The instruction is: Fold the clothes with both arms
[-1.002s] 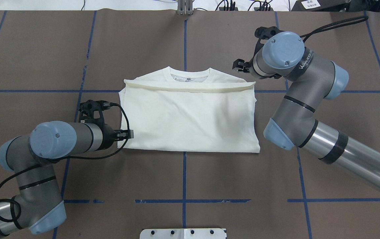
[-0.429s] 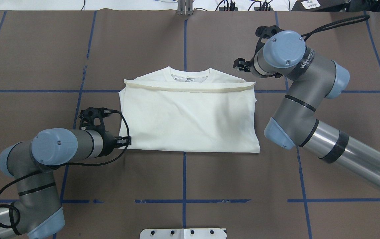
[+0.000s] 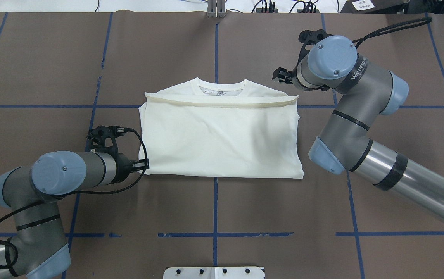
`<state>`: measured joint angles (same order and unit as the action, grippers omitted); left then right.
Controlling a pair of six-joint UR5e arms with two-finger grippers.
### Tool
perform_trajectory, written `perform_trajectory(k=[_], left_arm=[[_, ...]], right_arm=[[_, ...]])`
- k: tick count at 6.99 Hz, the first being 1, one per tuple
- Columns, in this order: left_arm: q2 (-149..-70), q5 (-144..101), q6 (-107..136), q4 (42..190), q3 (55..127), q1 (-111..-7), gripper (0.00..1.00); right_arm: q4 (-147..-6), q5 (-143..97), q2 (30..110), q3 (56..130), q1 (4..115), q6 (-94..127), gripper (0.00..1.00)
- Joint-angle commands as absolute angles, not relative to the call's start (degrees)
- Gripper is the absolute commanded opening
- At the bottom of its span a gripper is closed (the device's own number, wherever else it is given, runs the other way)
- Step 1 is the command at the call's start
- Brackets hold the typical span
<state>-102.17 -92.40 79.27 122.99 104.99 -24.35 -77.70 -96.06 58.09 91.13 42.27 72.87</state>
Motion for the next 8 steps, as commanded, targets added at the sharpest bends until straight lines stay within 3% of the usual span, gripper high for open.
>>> perform_trajectory(k=[1,3,4,7,8], left_arm=[[-99.2,-92.0,68.8,122.8,106.0,-30.4,0.00],[-103.7,-92.4,57.4,123.1,96.2,-41.9,0.00],[-110.4,-92.5,53.1,123.3,87.6,-46.3,0.00],[-134.7,-92.3,51.0,138.5,49.3,-52.2,0.00],[-135.1,-92.5,50.8,139.2,48.0,-52.6,0.00]], right_arm=[[-77.7,-96.1,58.1,91.1,42.4,72.9,1.00],[-77.7,-96.1,58.1,91.2,42.4,73.0,1.00],[-77.7,-96.2,58.0,91.2,42.3,73.0,1.00],[-78.0,-96.2,58.4,94.5,42.4,73.4,1.00],[-78.1,-96.2,58.6,95.2,42.2,73.6,1.00]])
